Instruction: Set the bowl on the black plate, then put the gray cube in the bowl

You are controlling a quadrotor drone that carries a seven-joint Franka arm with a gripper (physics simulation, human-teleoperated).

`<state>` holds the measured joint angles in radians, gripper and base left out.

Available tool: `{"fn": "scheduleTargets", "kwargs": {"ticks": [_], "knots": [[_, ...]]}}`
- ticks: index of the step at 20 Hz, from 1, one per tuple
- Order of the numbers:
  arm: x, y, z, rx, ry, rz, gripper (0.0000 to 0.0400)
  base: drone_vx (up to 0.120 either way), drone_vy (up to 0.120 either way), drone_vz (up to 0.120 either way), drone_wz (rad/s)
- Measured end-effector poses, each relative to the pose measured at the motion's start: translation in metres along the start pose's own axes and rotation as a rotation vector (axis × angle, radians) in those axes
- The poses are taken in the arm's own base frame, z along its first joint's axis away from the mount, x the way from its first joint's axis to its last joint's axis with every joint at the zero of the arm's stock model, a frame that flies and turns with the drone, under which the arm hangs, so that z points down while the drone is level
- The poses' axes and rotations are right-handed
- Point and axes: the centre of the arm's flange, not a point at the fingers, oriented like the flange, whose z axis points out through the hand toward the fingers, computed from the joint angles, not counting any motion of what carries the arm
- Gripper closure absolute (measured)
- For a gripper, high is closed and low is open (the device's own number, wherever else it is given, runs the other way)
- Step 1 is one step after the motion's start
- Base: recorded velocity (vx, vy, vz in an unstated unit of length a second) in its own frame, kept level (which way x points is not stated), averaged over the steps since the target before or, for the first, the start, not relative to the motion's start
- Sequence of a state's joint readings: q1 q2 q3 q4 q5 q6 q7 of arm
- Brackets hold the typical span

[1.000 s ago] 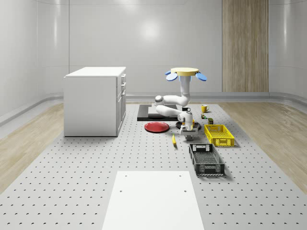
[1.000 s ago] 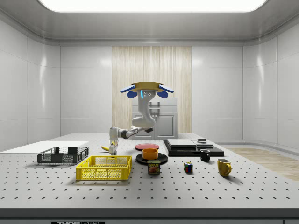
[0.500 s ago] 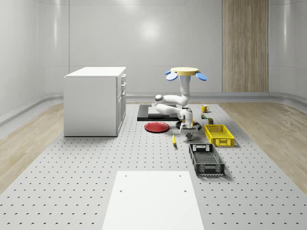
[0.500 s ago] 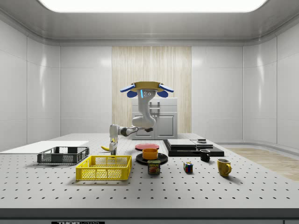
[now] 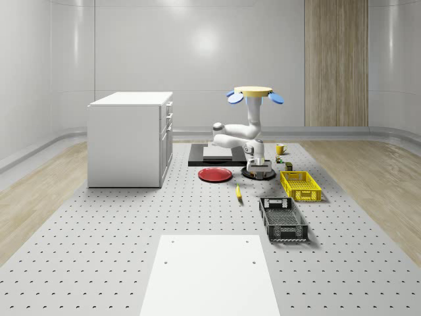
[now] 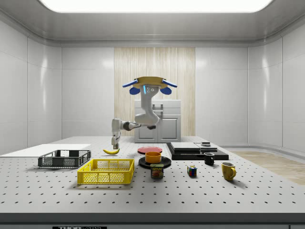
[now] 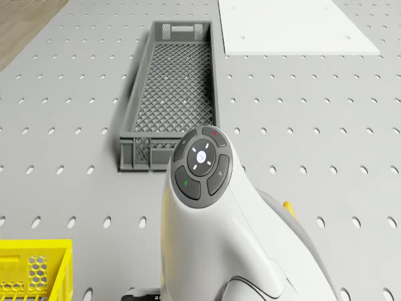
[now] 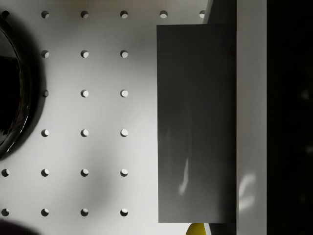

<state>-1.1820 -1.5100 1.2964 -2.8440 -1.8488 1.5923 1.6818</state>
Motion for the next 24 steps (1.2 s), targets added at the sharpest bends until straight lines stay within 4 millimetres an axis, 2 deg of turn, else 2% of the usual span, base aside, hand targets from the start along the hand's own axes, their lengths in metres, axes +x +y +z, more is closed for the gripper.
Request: {"fn": "scheduleTargets", "kwargs": {"ticks": [5,8,11,15,24], "knots": [[0.0,0.0,-0.0026,0.0,0.0,0.0,0.0149,-0.112,0.12,0.12,0.0],[0.0,0.0,-0.0032,0.0,0.0,0.0,0.0149,-0.053,0.12,0.013,0.0],[0.0,0.0,-0.0035,0.0,0.0,0.0,0.0149,-0.12,0.0,0.0,0.0],[0.0,0.0,-0.0036,0.0,0.0,0.0,0.0149,-0.12,-0.09,0.0,0.0],[0.0,0.0,-0.0037,0.0,0.0,0.0,0.0149,-0.12,0.0,0.018,0.0]]}}
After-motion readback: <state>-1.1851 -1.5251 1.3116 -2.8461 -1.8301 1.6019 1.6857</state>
